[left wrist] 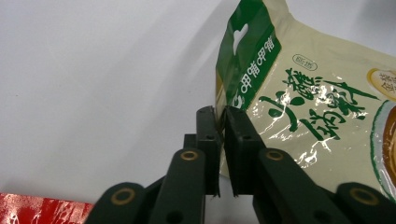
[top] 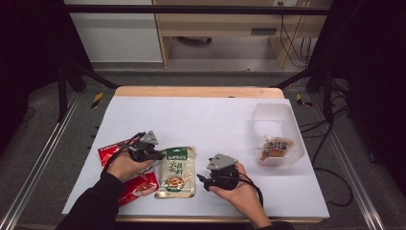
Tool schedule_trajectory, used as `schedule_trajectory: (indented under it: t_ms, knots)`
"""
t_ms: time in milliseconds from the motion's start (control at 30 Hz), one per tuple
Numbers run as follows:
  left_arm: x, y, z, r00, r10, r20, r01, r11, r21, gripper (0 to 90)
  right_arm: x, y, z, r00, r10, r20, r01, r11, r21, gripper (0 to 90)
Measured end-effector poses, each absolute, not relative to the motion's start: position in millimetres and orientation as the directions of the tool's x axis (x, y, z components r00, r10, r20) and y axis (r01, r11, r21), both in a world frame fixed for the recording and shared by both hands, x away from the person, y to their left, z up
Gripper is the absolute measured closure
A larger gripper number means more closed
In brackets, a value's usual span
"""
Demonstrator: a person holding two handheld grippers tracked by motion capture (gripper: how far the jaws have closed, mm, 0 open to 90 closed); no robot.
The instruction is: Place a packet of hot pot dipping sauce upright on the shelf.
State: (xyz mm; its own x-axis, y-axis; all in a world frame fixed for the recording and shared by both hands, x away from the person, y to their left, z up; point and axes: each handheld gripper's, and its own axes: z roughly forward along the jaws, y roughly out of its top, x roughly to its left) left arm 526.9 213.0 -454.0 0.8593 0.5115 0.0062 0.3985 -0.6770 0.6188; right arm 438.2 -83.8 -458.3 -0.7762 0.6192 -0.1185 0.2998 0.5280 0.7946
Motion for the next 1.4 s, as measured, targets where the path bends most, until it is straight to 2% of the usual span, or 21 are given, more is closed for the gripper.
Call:
schedule_trajectory:
  t_ms: [133, 367, 567, 867, 1200, 1400]
  knots:
    - [522, 211, -450, 0.859, 0.511, 0.041, 0.38, -0.688, 0.618, 89.8, 438, -84, -458, -0.775, 0.62, -0.121, 0.301, 0.531, 0.792, 30.8]
    - [514, 213, -429, 0.859, 0.506, 0.078, 0.334, -0.669, 0.664, 90.0, 439, -83, -450, -0.767, 0.626, -0.14, 0.293, 0.537, 0.791, 30.7]
    - [506, 205, -400, 0.876, 0.466, 0.123, 0.26, -0.671, 0.694, 90.0, 442, -79, -427, -0.777, 0.596, -0.201, 0.247, 0.583, 0.774, 31.8]
    - [496, 190, -370, 0.906, 0.391, 0.16, 0.169, -0.683, 0.711, 90.0, 455, -74, -381, -0.806, 0.525, -0.274, 0.212, 0.688, 0.694, 33.0]
    - [487, 181, -352, 0.922, 0.337, 0.189, 0.114, -0.705, 0.7, 90.0, 470, -59, -355, -0.883, 0.421, -0.207, 0.214, 0.755, 0.619, 35.3]
    - [482, 181, -348, 0.925, 0.33, 0.19, 0.105, -0.701, 0.705, 90.0, 479, -53, -351, -0.908, 0.387, -0.159, 0.231, 0.781, 0.58, 42.4]
